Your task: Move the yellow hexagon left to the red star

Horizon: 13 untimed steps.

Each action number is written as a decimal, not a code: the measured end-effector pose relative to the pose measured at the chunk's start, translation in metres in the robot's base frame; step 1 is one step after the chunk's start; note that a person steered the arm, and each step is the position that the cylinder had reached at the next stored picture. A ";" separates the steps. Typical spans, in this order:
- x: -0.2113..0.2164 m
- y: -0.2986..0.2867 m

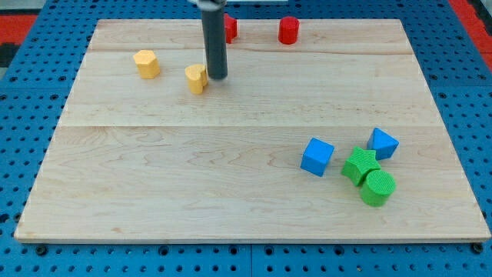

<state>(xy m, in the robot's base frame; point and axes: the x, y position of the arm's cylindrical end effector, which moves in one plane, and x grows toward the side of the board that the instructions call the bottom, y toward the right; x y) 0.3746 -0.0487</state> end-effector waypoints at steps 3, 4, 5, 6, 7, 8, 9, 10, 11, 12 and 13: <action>0.003 -0.108; -0.041 -0.118; -0.064 -0.166; -0.068 -0.162; -0.056 -0.164; -0.051 -0.142; -0.069 -0.130; -0.102 -0.121; -0.124 -0.114; -0.104 -0.106; -0.108 -0.073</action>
<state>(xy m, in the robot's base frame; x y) 0.2664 -0.1214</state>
